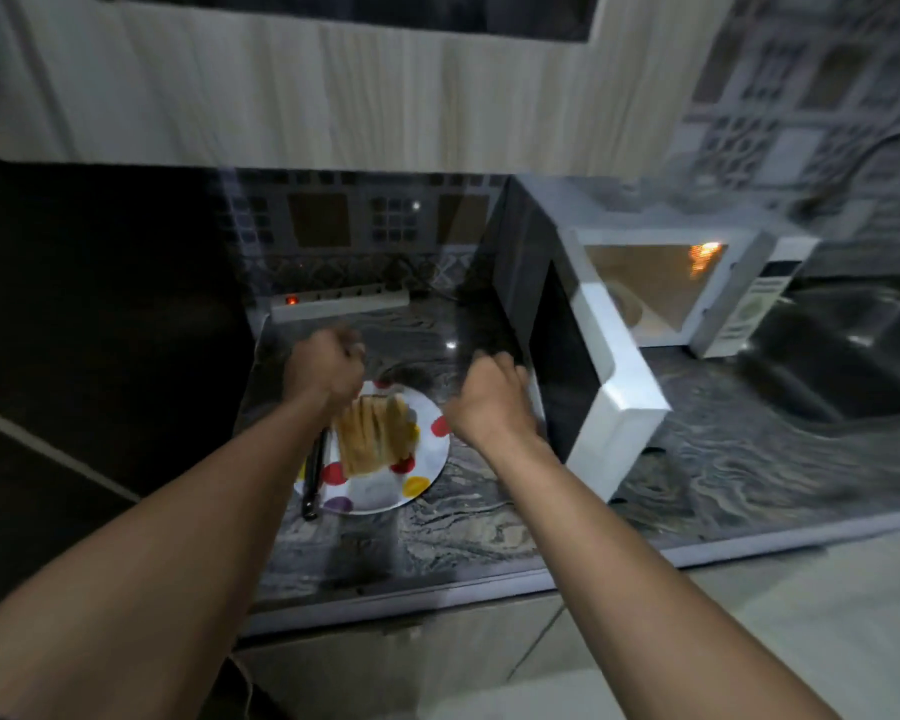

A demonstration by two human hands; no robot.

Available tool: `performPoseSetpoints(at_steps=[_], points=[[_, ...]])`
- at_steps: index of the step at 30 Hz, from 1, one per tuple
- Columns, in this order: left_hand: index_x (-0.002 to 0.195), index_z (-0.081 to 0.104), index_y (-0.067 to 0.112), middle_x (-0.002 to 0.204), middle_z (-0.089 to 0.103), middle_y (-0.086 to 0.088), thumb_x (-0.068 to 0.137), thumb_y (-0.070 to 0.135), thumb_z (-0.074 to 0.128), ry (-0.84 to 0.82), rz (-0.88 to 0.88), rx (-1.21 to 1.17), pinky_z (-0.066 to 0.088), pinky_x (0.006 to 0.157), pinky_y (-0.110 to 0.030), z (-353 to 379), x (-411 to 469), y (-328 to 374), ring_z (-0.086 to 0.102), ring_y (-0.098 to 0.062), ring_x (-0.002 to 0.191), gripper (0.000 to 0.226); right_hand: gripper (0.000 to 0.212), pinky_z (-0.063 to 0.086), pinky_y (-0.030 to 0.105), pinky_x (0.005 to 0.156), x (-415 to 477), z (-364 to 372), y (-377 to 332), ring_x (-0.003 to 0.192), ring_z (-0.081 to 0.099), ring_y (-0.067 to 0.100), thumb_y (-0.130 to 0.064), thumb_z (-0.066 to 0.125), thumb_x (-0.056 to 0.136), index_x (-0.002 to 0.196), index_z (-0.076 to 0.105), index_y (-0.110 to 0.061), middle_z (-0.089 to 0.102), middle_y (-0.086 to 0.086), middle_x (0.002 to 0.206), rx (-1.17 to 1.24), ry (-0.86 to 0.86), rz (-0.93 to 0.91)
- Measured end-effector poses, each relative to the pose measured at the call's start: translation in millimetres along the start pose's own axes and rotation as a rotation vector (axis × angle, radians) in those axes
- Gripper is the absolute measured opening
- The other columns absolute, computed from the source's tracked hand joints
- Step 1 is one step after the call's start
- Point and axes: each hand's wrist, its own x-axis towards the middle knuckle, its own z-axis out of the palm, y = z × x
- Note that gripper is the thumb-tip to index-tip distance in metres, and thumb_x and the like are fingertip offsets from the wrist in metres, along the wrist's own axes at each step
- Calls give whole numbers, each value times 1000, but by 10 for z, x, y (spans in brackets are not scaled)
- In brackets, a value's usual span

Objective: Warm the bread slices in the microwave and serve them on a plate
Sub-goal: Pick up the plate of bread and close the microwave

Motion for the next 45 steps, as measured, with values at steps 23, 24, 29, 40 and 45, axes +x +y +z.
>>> performPoseSetpoints(at_steps=[23, 24, 29, 40, 45], points=[[146, 44, 34, 150, 46, -5, 102, 52, 25, -388, 638, 201, 37, 110, -40, 911, -203, 2383, 42, -27, 138, 51, 93, 9, 53, 122, -181, -1106, 1087, 152, -2, 36, -30, 60, 95, 156, -3, 1, -1, 22, 164, -289, 95, 13], [146, 43, 35, 151, 44, -5, 102, 53, 26, -380, 632, 212, 36, 111, -40, 955, -206, 2431, 40, -27, 139, 51, 92, 8, 52, 122, -169, -1168, 1187, 152, -2, 36, -30, 59, 96, 156, -3, 1, -1, 22, 164, -289, 88, -11], [147, 41, 36, 159, 28, -10, 101, 54, 29, -316, 616, 206, 29, 117, -37, 1184, -257, 2613, 26, -23, 147, 50, 82, 19, 55, 119, -50, -1499, 1685, 149, 12, 36, -24, 53, 95, 157, 3, -3, 9, 16, 164, -300, 47, -151], [151, 34, 17, 161, 24, -8, 103, 49, 20, -166, 582, 277, 17, 120, -52, 1893, -330, 3250, 10, -26, 151, 60, 80, 4, 57, 121, 726, -2054, 2775, 151, 15, 29, -3, 60, 89, 156, 15, -3, 20, 17, 162, -468, 197, -254], [155, 21, 16, 164, 13, -4, 104, 45, 25, -102, 578, 323, 3, 123, -47, 2210, -244, 3462, 3, -21, 152, 60, 78, 7, 48, 123, 1162, -2145, 3119, 152, 15, 26, -7, 56, 89, 156, 19, -6, 22, 14, 162, -423, 304, -297]])
